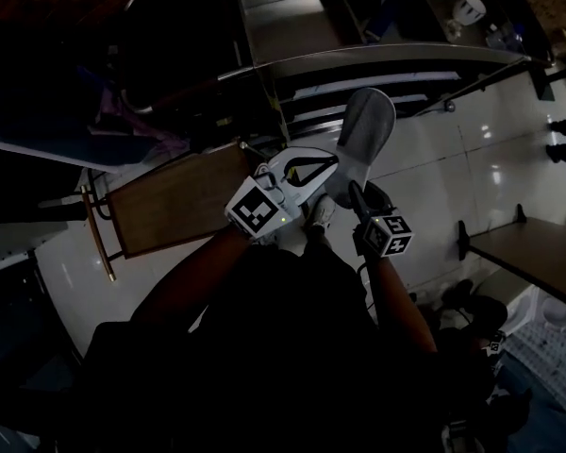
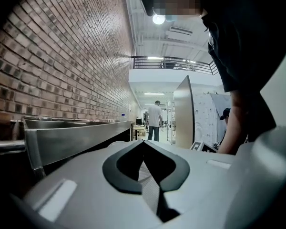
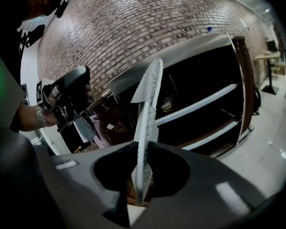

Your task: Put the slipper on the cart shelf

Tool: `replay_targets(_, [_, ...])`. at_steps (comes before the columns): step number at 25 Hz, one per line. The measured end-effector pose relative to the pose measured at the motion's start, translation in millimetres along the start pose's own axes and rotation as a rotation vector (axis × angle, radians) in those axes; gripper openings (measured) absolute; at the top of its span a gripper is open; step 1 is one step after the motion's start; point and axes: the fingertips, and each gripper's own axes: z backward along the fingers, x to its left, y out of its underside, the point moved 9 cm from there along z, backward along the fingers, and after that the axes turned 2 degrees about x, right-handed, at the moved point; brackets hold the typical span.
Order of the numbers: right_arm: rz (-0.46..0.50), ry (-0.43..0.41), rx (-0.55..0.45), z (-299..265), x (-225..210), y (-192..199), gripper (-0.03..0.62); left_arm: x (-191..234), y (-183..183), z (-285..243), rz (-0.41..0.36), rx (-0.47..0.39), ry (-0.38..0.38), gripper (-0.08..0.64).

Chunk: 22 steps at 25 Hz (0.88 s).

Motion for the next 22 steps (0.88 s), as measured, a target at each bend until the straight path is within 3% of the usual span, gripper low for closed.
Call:
replay_targets(7, [-0.086, -0.073, 0.128, -47.2, -42.5, -1.4, 0.066, 19.8, 14.7, -28.8, 0.007, 0.02, -0.028, 0.003])
replay_targets(22, [-0.101, -0.206, 0.297, -164.9, -79.1, -47.7, 0.066, 55.5, 6.5, -75.4, -0.043, 0.013, -0.069, 0.003])
